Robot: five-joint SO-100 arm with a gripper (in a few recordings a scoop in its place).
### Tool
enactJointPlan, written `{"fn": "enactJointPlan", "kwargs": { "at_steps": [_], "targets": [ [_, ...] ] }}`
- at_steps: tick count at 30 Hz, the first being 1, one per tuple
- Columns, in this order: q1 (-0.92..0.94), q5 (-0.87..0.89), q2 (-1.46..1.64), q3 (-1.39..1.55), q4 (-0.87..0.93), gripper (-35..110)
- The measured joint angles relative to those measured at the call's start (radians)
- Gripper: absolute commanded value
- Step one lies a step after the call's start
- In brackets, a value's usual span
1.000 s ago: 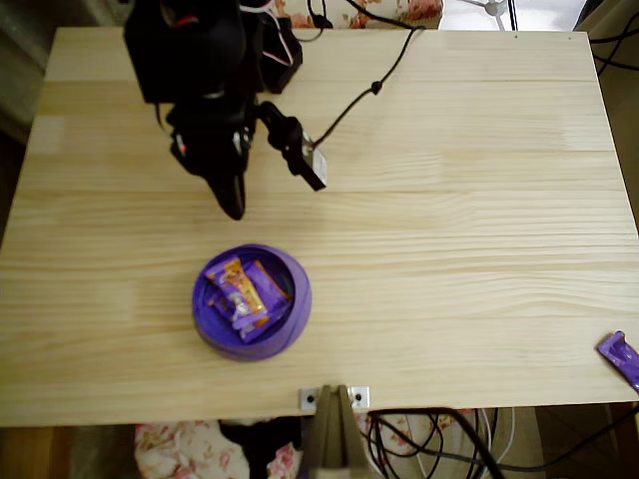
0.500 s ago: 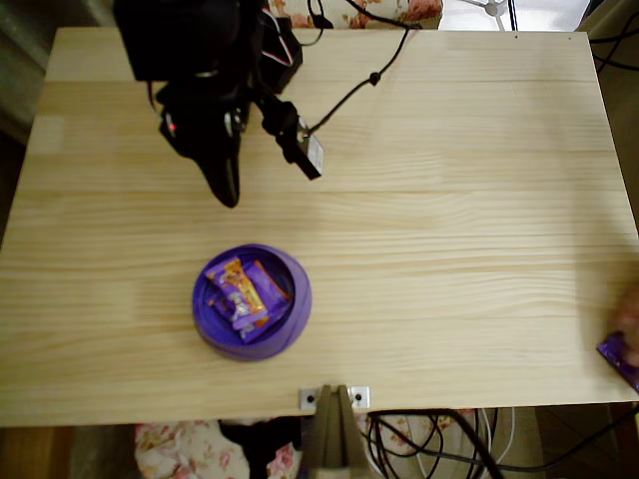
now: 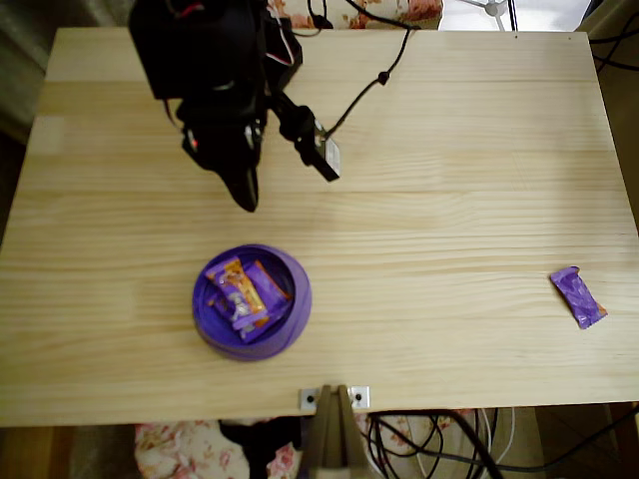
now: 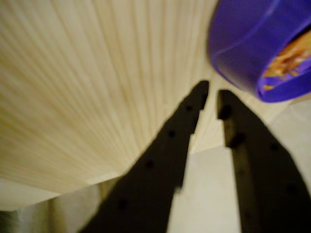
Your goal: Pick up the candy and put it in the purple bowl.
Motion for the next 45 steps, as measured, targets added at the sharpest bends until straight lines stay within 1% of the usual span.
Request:
{"fn": "enactJointPlan", "kwargs": {
  "at_steps": [2,5,8,11,13,17,20,22,27,29,32,35,41,45],
  "targets": [
    [-0.026,0.034,0.000,-0.035,0.003,0],
    [-0.100,0.144,0.000,-0.130,0.012,0],
    [-0.189,0.341,0.000,-0.225,-0.023,0],
    [-0.321,0.549,-0.049,-0.305,-0.135,0],
    [-0.414,0.652,-0.138,-0.399,-0.173,0],
    [-0.594,0.807,-0.420,-0.634,-0.268,0],
    [-0.676,0.897,-0.632,-0.799,-0.348,0],
    [-0.723,0.943,-0.776,-0.927,-0.376,0],
    [-0.807,1.011,-1.163,-1.325,-0.373,0],
    [-0.815,1.031,-1.324,-1.509,-0.328,0],
    [-0.807,1.058,-1.592,-1.790,-0.215,0],
    [-0.799,1.091,-1.867,-2.056,-0.196,0],
    [-0.787,1.065,-2.005,-2.414,-0.192,0],
    [-0.770,1.043,-2.043,-2.522,-0.192,0]
  ]
}}
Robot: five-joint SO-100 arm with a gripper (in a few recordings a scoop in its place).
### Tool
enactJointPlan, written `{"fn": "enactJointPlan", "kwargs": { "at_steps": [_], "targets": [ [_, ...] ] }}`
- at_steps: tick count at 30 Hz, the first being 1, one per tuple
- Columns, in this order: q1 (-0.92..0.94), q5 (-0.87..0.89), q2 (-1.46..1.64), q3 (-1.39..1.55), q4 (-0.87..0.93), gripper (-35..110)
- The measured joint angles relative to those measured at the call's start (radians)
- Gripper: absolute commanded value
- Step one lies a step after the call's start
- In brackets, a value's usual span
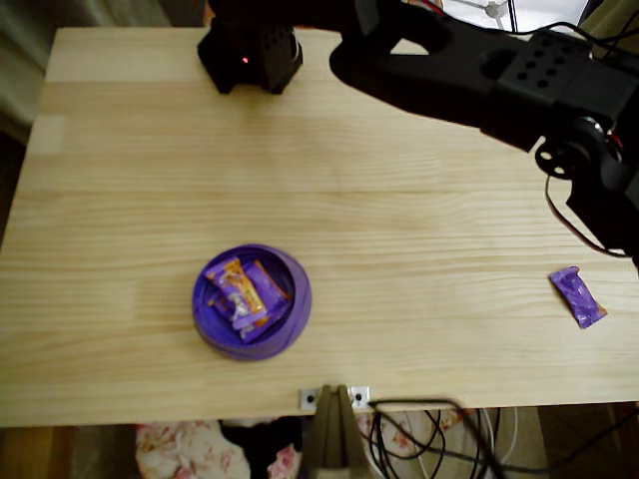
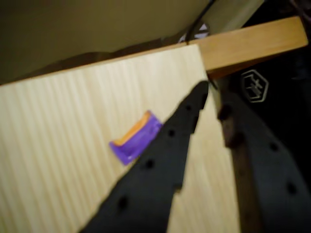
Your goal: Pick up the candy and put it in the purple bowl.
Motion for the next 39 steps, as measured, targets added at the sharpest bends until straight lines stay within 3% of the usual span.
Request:
{"fn": "enactJointPlan", "kwargs": {
  "at_steps": [14,39],
  "targets": [
    [-0.029,0.219,-0.089,-0.044,-0.189,0],
    [-0.046,0.029,-0.173,0.069,-0.146,0]
  ]
}}
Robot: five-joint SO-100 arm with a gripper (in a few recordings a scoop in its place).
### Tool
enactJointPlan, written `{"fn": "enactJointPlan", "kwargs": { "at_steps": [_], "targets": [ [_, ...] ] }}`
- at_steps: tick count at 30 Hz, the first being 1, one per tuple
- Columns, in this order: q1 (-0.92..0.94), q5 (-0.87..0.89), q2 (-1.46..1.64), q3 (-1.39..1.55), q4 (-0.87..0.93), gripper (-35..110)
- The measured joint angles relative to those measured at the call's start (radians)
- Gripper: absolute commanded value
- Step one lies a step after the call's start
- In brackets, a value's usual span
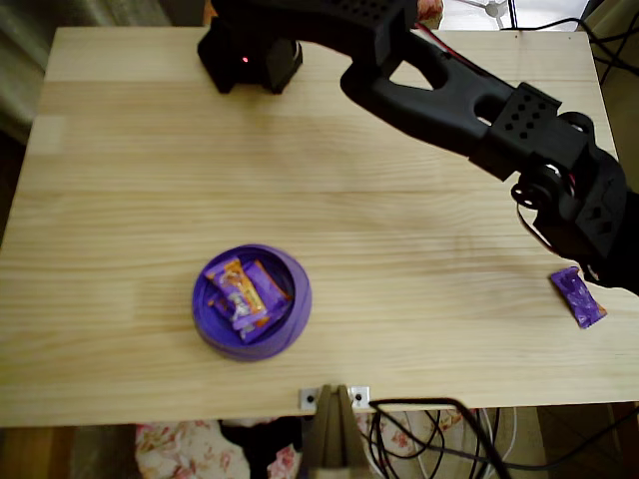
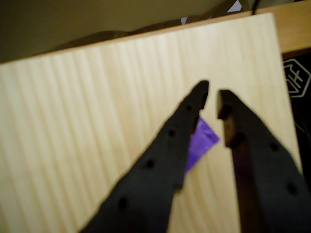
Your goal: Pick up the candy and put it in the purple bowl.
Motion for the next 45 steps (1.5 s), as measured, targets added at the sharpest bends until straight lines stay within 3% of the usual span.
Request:
{"fn": "enactJointPlan", "kwargs": {
  "at_steps": [10,24,45],
  "targets": [
    [0.046,0.012,-0.023,-0.008,0.034,0],
    [0.005,0.212,-0.046,-0.009,0.005,0],
    [0.011,0.291,-0.046,0.103,0.029,0]
  ]
}}
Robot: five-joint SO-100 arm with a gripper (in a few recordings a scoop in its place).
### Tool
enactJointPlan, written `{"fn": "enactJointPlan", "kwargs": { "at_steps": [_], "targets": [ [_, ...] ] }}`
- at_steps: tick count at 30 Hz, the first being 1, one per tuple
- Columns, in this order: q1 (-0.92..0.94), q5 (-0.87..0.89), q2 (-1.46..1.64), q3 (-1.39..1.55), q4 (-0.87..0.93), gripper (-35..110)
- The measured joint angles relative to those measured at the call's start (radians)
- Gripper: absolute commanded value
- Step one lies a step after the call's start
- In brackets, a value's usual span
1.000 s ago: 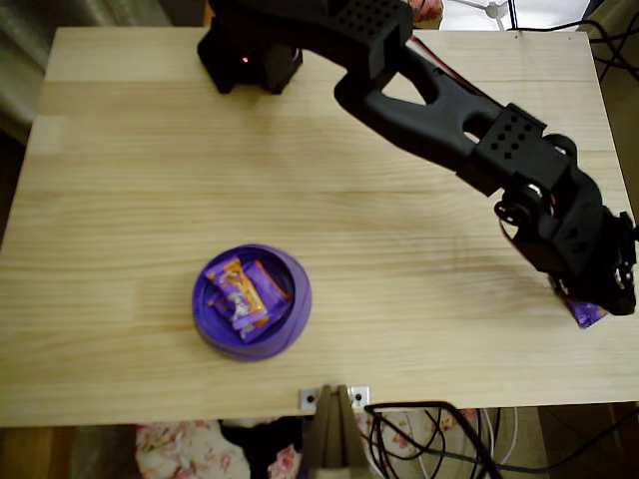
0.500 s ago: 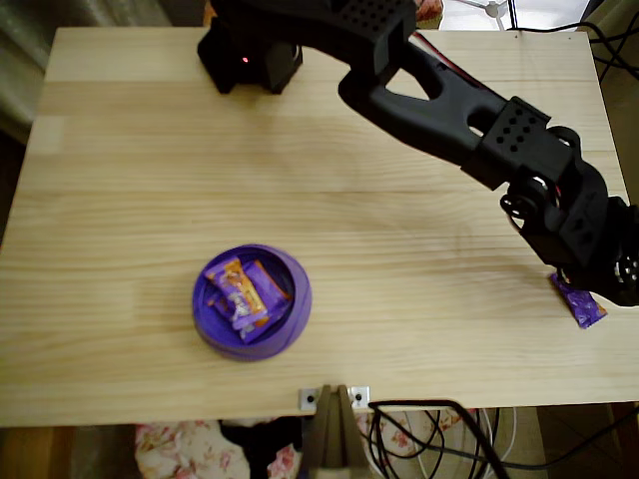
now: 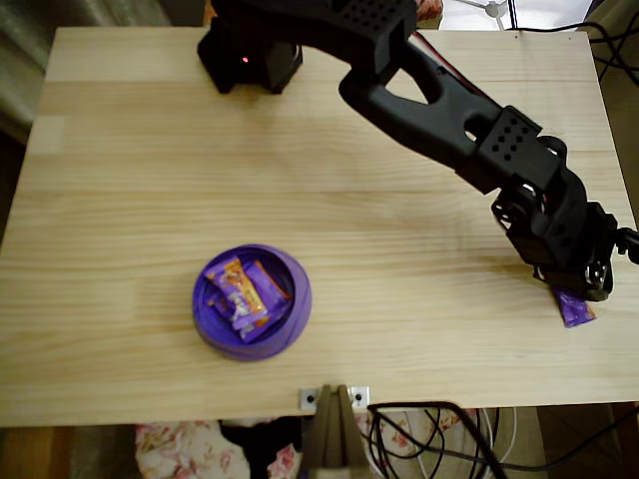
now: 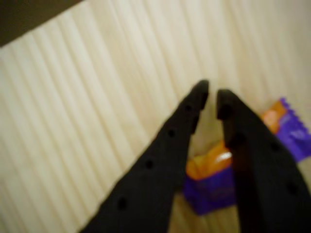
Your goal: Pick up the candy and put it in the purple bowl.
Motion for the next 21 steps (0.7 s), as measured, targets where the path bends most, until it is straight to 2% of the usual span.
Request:
{"fn": "enactJointPlan", "kwargs": {
  "at_steps": [5,11,16,21],
  "targets": [
    [0.041,0.000,0.011,0.029,0.035,0],
    [0.097,-0.087,0.173,0.183,0.199,0],
    [0.163,-0.156,0.396,0.459,0.298,0],
    [0.158,-0.153,0.620,0.776,0.305,0]
  ]
}}
